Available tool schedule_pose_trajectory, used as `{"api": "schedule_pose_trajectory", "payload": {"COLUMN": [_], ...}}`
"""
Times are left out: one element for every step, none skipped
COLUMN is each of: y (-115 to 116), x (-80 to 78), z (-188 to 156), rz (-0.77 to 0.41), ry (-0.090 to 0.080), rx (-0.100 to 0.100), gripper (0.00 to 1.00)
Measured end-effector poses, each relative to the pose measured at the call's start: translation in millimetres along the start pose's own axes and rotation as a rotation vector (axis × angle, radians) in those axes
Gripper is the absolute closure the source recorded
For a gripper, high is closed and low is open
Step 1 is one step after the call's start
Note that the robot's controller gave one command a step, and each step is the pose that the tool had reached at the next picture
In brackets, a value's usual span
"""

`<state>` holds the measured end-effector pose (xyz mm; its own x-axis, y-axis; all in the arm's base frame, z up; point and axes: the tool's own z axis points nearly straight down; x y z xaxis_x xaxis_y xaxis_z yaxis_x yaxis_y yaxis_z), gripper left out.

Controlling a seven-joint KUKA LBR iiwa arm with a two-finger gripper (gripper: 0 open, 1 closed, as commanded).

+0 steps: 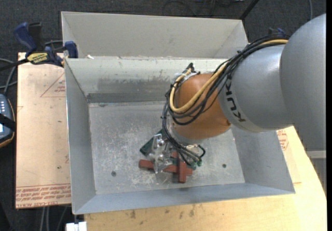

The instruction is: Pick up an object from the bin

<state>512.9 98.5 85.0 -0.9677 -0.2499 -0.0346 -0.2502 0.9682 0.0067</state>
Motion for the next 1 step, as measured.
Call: {"api": "schedule_pose_trajectory", "payload": {"y": [0.0], "x": [0.0], "z": [0.0], "rz": [0.0], "ry": [0.0], "rx": [0.0], "gripper": [1.0]}}
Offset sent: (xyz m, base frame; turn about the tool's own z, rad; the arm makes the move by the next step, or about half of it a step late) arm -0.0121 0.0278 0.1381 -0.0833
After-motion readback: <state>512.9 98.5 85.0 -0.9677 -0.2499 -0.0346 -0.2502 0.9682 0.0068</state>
